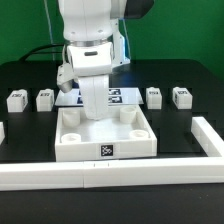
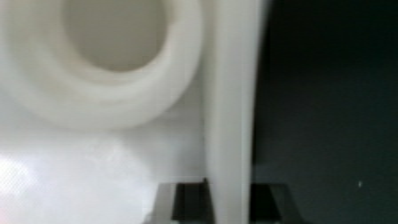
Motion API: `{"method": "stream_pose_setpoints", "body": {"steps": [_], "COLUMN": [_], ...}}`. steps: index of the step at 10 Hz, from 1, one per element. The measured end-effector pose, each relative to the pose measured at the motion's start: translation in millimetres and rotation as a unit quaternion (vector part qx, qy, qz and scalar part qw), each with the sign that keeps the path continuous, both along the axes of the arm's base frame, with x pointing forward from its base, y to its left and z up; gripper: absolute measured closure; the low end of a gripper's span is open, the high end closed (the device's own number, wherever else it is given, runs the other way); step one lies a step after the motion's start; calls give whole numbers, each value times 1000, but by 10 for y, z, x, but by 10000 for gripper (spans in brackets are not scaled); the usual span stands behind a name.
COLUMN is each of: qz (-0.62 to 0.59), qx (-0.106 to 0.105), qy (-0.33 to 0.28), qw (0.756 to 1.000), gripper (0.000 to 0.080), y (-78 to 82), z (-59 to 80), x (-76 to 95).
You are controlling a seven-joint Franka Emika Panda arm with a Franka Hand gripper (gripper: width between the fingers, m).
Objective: Assemble square table
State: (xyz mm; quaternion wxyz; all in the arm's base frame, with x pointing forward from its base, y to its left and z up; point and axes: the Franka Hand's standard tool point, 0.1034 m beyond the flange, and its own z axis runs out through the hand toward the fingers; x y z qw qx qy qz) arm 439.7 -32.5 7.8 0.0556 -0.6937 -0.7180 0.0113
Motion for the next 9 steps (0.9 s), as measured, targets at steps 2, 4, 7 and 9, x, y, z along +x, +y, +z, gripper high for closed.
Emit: {"method": "stream_pose_setpoints", "body": {"steps": [2, 4, 7, 9], "qz": [0, 0, 0, -18], "qx": [0, 0, 0, 1], "qy": [-1, -2, -3, -10], "qw": [1000, 1000, 1000, 1000], "gripper": [738, 738, 738, 738], "y": [-1, -1, 3, 137], "z": [1, 3, 4, 4], "x": [4, 9, 18, 178]}}
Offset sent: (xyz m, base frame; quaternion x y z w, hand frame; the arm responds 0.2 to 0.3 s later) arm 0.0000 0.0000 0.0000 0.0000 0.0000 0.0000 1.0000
